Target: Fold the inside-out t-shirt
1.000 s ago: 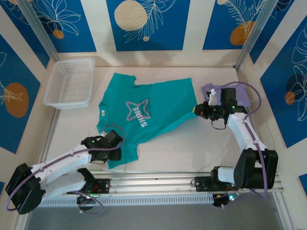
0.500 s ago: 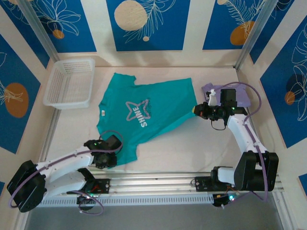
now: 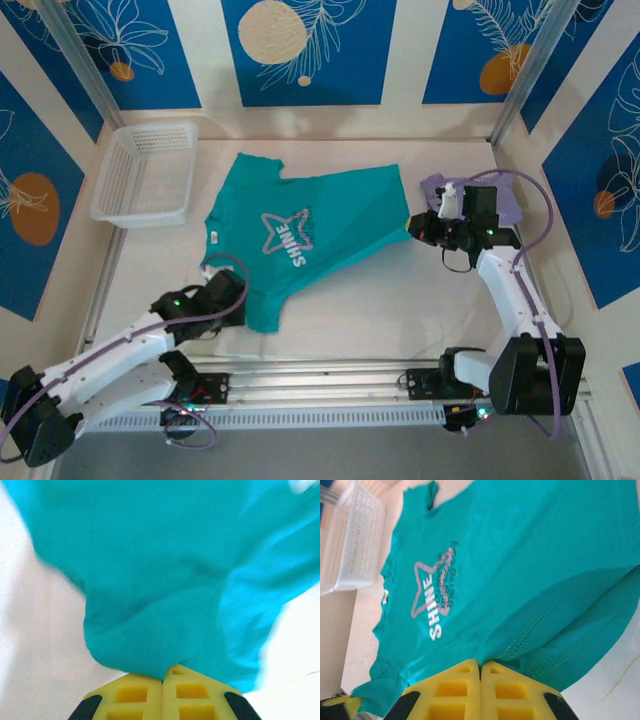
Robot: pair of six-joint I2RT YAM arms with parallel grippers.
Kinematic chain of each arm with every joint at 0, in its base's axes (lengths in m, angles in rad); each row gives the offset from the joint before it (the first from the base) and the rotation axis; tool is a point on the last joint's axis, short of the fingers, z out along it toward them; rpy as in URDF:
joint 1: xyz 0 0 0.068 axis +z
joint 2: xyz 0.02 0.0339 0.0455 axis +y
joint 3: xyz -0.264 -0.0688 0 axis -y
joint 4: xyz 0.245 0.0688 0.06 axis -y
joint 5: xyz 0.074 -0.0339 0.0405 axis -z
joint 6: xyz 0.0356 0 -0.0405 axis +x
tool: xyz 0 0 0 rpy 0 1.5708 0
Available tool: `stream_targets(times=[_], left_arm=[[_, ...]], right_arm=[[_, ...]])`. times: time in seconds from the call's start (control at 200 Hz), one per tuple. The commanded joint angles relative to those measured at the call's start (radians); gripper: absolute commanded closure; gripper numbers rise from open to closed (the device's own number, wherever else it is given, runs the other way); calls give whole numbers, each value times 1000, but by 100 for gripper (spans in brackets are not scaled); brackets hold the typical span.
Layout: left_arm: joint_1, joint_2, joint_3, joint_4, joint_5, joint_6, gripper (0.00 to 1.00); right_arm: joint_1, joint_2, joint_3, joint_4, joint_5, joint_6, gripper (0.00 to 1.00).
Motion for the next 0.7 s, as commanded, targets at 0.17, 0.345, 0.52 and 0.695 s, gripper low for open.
stream_targets(times=[0.17,0.345,0.52,0.695], left_arm=[[182,152,368,228,-42,416,100],[209,208,634,178,-40,539,100],[208,88,821,149,-52,605,100],[208,4,1024,135,12,635,100]], right_arm=[[1,50,108,133,86,57,100],[1,5,284,1,115,-4,100],[1,-159,415,-120,157,-59,100],[1,-307,572,-208,179,-89,100]])
